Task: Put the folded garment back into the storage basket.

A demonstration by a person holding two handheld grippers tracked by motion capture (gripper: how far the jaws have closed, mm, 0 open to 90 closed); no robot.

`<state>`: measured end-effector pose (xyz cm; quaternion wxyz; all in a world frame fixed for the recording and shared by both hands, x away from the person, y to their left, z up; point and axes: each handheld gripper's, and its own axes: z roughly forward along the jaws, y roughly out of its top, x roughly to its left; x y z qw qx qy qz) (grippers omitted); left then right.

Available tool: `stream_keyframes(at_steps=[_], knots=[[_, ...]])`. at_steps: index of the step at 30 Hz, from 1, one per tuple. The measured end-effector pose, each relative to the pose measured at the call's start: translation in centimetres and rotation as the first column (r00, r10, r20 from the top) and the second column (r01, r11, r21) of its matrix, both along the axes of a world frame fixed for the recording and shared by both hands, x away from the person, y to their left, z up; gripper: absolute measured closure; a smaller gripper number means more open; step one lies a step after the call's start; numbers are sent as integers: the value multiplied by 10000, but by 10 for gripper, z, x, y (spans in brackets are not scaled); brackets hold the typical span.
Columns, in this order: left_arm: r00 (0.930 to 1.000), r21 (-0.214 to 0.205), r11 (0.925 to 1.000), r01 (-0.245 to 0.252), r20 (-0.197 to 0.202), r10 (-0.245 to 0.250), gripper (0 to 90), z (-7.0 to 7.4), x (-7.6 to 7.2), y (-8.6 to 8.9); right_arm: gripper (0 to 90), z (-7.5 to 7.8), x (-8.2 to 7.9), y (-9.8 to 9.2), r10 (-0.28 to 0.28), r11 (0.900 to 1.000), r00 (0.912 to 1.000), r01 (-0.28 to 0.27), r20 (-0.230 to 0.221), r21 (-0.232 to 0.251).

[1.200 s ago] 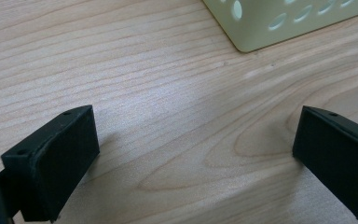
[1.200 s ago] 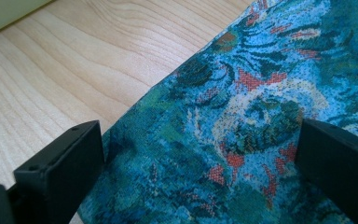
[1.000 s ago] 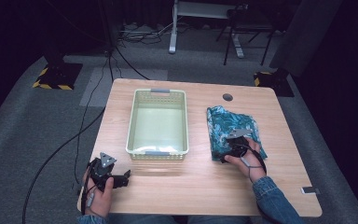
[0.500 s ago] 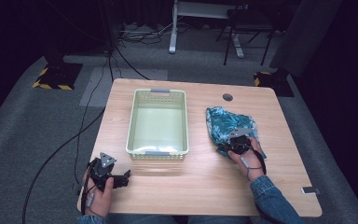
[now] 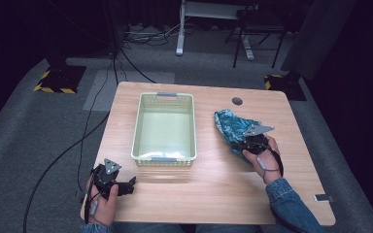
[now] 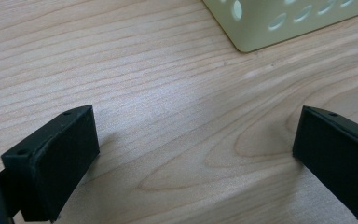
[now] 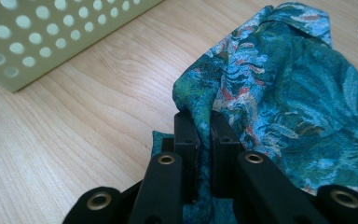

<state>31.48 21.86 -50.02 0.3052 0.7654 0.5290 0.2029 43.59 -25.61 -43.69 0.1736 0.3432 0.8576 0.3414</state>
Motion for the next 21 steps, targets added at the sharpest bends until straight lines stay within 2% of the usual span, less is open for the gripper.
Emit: stream_keyframes(at_steps=[21], knots=[[10000, 1, 10000, 4, -1, -4, 2, 0, 0, 0, 837, 47, 7, -11, -231, 9976, 9997, 223, 118, 650]])
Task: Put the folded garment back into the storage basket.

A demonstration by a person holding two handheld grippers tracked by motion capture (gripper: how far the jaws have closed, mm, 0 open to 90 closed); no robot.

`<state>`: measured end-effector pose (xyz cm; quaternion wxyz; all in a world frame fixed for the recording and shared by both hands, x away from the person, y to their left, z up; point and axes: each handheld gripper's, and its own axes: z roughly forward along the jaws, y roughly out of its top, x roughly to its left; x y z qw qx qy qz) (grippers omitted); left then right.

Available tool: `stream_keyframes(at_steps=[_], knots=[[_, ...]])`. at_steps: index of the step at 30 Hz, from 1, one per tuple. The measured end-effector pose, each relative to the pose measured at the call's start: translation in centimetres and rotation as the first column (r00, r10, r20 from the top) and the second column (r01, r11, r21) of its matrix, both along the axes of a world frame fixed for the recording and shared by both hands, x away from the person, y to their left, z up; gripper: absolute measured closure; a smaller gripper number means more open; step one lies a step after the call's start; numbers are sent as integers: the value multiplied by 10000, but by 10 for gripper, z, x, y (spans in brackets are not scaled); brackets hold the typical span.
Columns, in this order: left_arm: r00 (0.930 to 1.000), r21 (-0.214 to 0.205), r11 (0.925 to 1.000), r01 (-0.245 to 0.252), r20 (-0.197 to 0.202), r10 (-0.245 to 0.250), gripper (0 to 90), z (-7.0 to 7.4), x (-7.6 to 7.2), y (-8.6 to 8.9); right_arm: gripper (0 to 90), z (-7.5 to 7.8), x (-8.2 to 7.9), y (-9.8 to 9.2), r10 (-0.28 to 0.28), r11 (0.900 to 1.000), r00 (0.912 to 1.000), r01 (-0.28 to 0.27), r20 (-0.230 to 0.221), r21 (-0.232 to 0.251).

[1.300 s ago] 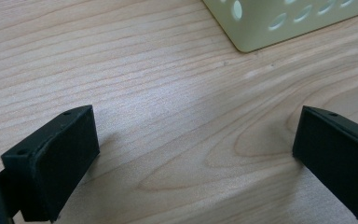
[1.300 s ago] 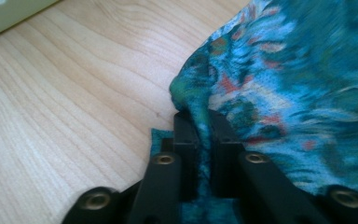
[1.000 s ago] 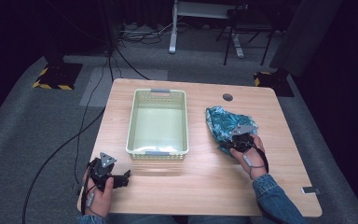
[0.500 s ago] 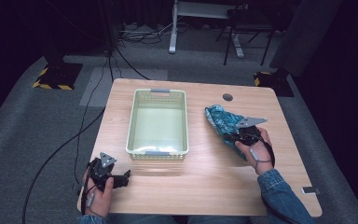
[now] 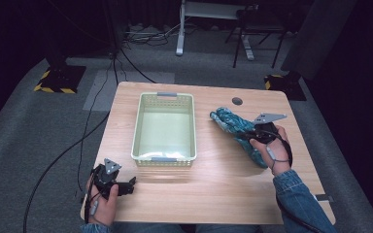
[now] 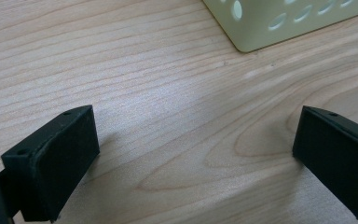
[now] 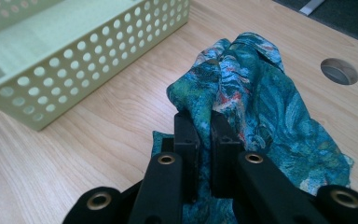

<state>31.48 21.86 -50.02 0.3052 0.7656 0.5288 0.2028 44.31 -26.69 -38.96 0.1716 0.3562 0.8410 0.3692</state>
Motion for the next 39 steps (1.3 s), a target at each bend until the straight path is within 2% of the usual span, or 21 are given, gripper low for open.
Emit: stream_keyframes(at_steps=[6, 12, 29, 39], knots=[[10000, 0, 10000, -1, 0, 1, 2, 0, 0, 0, 837, 12, 3, -1, -116, 9995, 9999, 116, 0, 294], [10000, 0, 10000, -2, 1, 2, 2, 0, 0, 0, 837, 22, 7, 4, -136, 9992, 9999, 134, 57, 372], [10000, -1, 10000, -2, 0, 2, 2, 0, 0, 0, 837, 54, 17, 11, -387, 9955, 9981, 343, 486, 879], [10000, 0, 10000, 0, 5, 0, 2, 0, 0, 0, 837, 72, 22, 15, -466, 9946, 9961, 393, 754, 963]])
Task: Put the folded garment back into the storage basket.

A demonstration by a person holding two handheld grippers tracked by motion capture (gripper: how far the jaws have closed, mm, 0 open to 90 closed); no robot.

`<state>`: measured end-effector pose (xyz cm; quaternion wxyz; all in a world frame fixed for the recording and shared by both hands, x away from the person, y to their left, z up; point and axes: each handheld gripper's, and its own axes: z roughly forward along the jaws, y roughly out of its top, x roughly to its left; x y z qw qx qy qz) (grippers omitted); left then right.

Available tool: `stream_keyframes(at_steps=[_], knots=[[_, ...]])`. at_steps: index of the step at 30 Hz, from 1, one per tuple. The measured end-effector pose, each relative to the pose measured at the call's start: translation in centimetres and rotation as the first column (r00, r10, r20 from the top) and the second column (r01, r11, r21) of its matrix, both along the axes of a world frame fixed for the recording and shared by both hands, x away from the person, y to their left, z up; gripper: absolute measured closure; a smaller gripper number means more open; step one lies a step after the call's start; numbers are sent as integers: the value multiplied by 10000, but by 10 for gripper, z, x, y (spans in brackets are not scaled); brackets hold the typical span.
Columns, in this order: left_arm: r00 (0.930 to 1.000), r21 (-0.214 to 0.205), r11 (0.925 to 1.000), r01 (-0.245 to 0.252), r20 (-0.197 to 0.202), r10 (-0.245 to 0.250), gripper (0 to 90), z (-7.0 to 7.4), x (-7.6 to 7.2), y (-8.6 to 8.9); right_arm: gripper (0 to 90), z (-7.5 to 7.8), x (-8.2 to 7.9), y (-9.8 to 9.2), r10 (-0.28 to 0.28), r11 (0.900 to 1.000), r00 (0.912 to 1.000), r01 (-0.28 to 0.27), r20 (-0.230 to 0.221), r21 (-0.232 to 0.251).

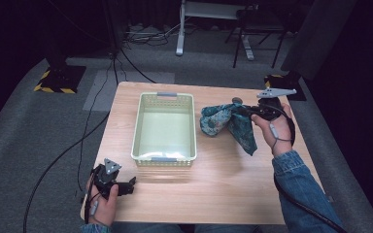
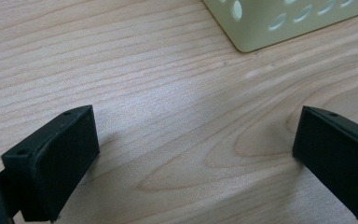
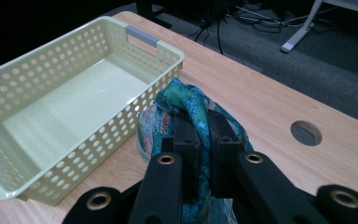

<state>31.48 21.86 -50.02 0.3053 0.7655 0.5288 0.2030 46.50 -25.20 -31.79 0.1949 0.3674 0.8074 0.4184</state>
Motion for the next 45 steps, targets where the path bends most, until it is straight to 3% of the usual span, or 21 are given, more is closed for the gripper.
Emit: stream_keyframes(at_steps=[45], knots=[[10000, -1, 10000, -2, -2, 2, 2, 0, 0, 0, 836, 53, 12, 33, 38, 9992, 9945, -80, 1046, 398]])
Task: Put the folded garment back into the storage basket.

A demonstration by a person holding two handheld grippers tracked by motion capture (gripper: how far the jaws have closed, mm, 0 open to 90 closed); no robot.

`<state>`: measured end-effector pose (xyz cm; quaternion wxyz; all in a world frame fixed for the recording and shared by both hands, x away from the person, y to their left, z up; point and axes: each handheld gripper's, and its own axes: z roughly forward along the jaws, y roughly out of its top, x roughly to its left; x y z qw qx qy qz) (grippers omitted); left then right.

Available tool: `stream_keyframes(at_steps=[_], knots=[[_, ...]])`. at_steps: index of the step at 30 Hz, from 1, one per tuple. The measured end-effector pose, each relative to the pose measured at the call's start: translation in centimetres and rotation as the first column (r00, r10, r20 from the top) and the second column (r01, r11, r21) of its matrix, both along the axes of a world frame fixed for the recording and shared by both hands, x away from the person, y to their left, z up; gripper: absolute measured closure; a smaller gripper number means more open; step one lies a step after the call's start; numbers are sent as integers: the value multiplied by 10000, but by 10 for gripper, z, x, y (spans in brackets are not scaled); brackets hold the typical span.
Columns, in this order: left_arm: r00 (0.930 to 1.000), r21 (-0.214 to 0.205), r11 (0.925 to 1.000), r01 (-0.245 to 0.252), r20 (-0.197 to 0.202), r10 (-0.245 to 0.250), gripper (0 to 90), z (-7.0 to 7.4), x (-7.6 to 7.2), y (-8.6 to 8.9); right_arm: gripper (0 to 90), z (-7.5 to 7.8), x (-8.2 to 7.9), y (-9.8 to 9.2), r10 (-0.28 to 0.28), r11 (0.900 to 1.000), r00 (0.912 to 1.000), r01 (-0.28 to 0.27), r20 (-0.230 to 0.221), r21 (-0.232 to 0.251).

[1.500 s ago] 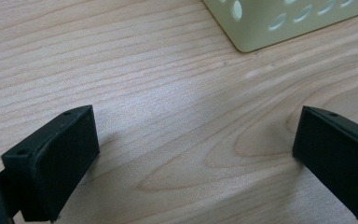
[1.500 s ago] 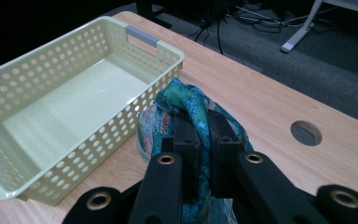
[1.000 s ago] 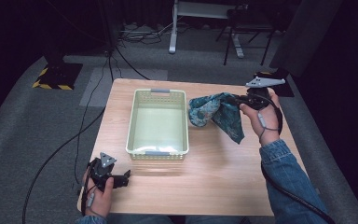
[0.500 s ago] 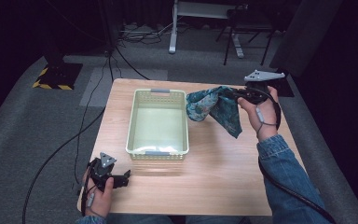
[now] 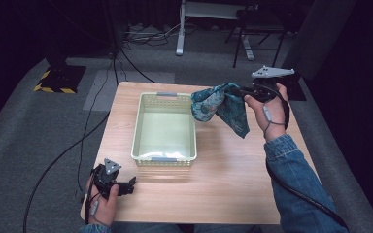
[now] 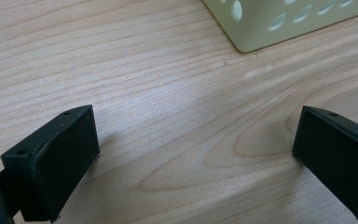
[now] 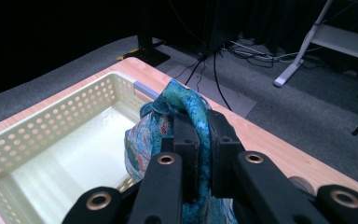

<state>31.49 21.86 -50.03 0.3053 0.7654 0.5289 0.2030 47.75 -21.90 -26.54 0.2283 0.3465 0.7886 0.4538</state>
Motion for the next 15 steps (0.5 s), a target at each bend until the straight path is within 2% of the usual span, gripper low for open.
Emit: stream_keyframes(at_steps=[7, 15], knots=[[10000, -1, 10000, 3, -6, -3, 2, 0, 0, 0, 836, 5, 3, 10, 46, 9997, 9999, -43, 90, -254], [10000, 8, 10000, 0, 8, 0, 2, 0, 0, 0, 836, 10, 6, 22, 198, 9998, 9996, -196, 207, -107]])
